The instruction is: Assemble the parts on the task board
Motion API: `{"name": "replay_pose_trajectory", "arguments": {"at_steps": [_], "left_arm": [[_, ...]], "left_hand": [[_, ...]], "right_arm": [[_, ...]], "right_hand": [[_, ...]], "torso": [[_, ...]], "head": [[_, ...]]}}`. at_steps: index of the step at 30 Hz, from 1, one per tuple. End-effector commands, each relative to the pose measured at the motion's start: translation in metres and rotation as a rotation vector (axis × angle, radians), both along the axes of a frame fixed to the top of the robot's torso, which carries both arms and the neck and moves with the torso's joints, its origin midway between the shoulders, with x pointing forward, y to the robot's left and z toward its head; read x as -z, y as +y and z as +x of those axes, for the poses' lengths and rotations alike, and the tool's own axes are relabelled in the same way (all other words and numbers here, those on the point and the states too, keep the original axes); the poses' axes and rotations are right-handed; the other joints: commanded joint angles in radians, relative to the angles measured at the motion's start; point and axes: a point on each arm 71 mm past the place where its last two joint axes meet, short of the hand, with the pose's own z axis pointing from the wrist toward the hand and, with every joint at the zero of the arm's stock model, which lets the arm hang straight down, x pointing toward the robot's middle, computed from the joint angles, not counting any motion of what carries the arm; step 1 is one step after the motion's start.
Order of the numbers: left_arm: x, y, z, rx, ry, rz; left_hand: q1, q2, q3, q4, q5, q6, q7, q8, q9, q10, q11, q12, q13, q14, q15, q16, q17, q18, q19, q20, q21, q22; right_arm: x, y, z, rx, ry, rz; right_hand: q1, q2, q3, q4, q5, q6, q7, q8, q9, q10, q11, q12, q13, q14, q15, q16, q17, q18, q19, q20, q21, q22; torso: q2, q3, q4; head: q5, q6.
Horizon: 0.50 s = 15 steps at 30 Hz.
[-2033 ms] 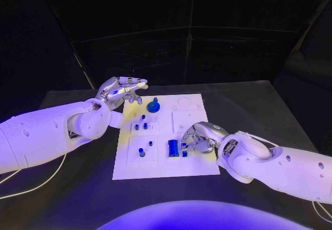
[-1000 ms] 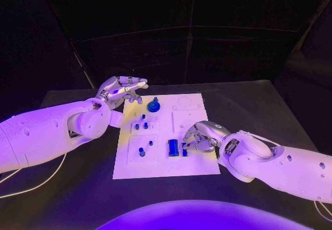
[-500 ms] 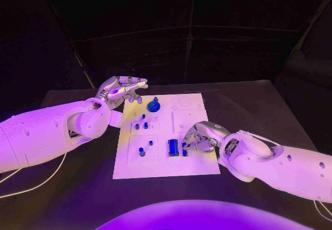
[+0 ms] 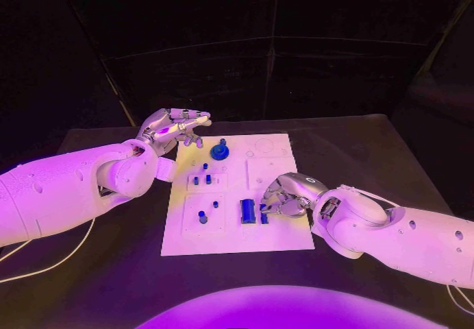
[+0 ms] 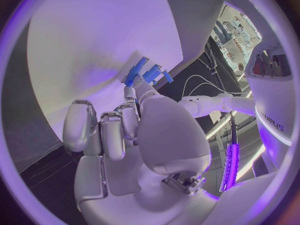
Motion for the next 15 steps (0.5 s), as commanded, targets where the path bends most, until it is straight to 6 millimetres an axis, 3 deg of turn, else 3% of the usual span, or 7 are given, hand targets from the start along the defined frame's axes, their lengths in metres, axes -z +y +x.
{"name": "replay_pose_trajectory", "arguments": {"at_steps": [1, 8, 15], "left_arm": [[-0.0012, -0.0014, 0.0002, 0.011, -0.003, -0.009], [-0.0012, -0.0017, 0.0001, 0.012, -0.003, -0.009], [-0.0011, -0.0013, -0.0002, 0.013, -0.001, -0.009]], "left_hand": [[0.005, 0.001, -0.002, -0.005, -0.001, -0.005, -0.001, 0.004, -0.001, -0.003, 0.0, 0.005, -0.001, -0.006, -0.002, 0.006, -0.001, 0.019, 0.001, 0.009, -0.006, -0.001], [0.005, 0.001, -0.002, -0.005, -0.001, -0.005, -0.001, 0.004, -0.001, -0.003, 0.0, 0.005, -0.001, -0.006, -0.002, 0.006, -0.001, 0.019, 0.001, 0.009, -0.006, -0.001], [0.005, 0.001, -0.002, -0.005, -0.001, -0.005, -0.001, 0.004, -0.001, -0.003, 0.0, 0.005, -0.001, -0.006, -0.002, 0.006, -0.001, 0.019, 0.001, 0.009, -0.006, -0.001]], "right_arm": [[0.0013, -0.0012, 0.0012, 0.015, -0.023, -0.009], [0.0022, -0.0003, 0.0045, 0.025, -0.046, -0.015], [0.0042, 0.0003, 0.0083, 0.015, -0.079, -0.044]], "right_hand": [[0.013, 0.005, 0.002, -0.006, 0.004, -0.005, 0.007, -0.007, -0.006, 0.001, -0.005, -0.005, 0.0, 0.078, -0.007, 0.0, 0.134, 0.003, -0.002, -0.006, -0.002, -0.001], [0.022, 0.002, 0.007, -0.016, -0.01, -0.008, 0.009, -0.012, -0.009, 0.0, -0.002, -0.006, 0.0, 0.078, -0.005, 0.0, 0.134, 0.003, -0.003, -0.005, -0.003, -0.002], [0.053, -0.026, 0.014, -0.057, -0.017, -0.017, 0.019, -0.024, -0.016, -0.003, 0.005, -0.007, -0.001, 0.078, 0.0, 0.0, 0.134, 0.003, -0.004, -0.001, -0.004, -0.003]], "torso": [[0.001, 0.0001, -0.0006], [0.001, -0.0004, 0.0006], [0.001, 0.0005, -0.0007]], "head": [[-0.001, 0.001], [-0.001, 0.0], [0.001, -0.003]]}}
